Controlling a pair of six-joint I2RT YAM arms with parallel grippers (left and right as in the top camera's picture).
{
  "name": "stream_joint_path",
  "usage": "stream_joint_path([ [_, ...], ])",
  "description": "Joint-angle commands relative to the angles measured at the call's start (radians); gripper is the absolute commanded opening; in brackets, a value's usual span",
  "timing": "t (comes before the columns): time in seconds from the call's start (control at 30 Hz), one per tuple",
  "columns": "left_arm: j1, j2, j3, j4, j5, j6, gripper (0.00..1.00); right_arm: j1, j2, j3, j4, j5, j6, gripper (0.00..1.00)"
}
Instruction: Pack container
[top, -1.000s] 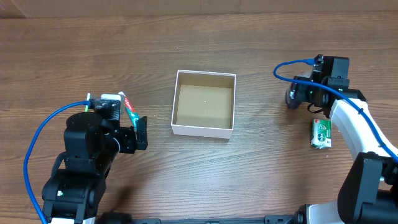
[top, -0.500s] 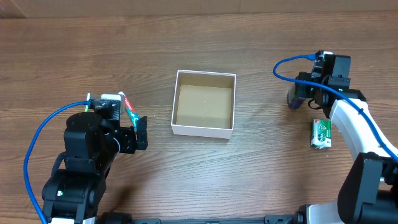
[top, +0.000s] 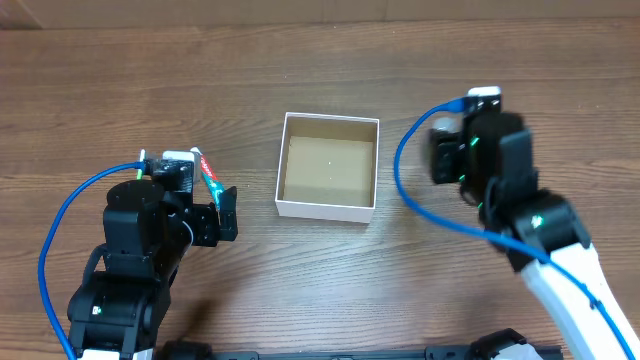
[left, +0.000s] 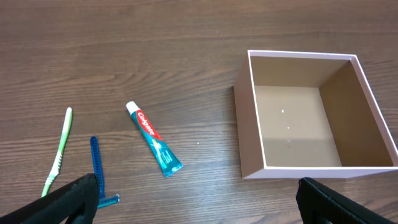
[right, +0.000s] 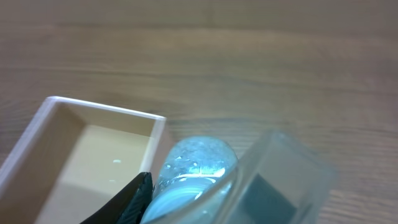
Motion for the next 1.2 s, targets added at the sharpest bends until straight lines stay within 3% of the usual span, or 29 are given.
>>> stream_joint_path([
  [0.0, 0.005, 0.0, 0.025, 0.0, 0.015, -0.002, 1.0, 0.184, -0.034, 0.079, 0.019, 0.212, 0.097, 0.04],
  [0.13, 0.005, 0.001, 0.025, 0.0, 0.016, -0.002, 1.0, 0.369, 0.073, 0.158, 0.079, 0.322, 0.164, 0.04],
  [0.33, 0.005, 0.002, 0.025, -0.005, 0.016, -0.002, 1.0, 0.401, 0.356, 0.169, 0.212, 0.278, 0.411, 0.04],
  [0.4, 0.005, 0.002, 0.025, -0.01, 0.016, -0.002, 1.0, 0.401, 0.425, 0.169, 0.245, 0.233, 0.429, 0.04],
  [0.67, 0.005, 0.002, 0.025, -0.014, 0.016, -0.002, 1.0, 0.398, 0.614, 0.169, 0.403, 0.211, 0.428, 0.04],
  [0.77, 0.005, 0.002, 0.025, -0.014, 0.016, -0.002, 1.0, 0.398, 0.673, 0.169, 0.485, 0.213, 0.365, 0.04],
  [1.07, 0.005, 0.002, 0.025, -0.028, 0.016, -0.002, 1.0, 0.366, 0.689, 0.169, 0.528, 0.219, 0.266, 0.04],
  [1.1, 0.005, 0.002, 0.025, -0.03, 0.016, -0.002, 1.0, 0.366, 0.69, 0.169, 0.529, 0.219, 0.266, 0.11],
  [1.17, 0.005, 0.002, 0.025, -0.038, 0.016, -0.002, 1.0, 0.366, 0.69, 0.169, 0.541, 0.211, 0.265, 0.47],
])
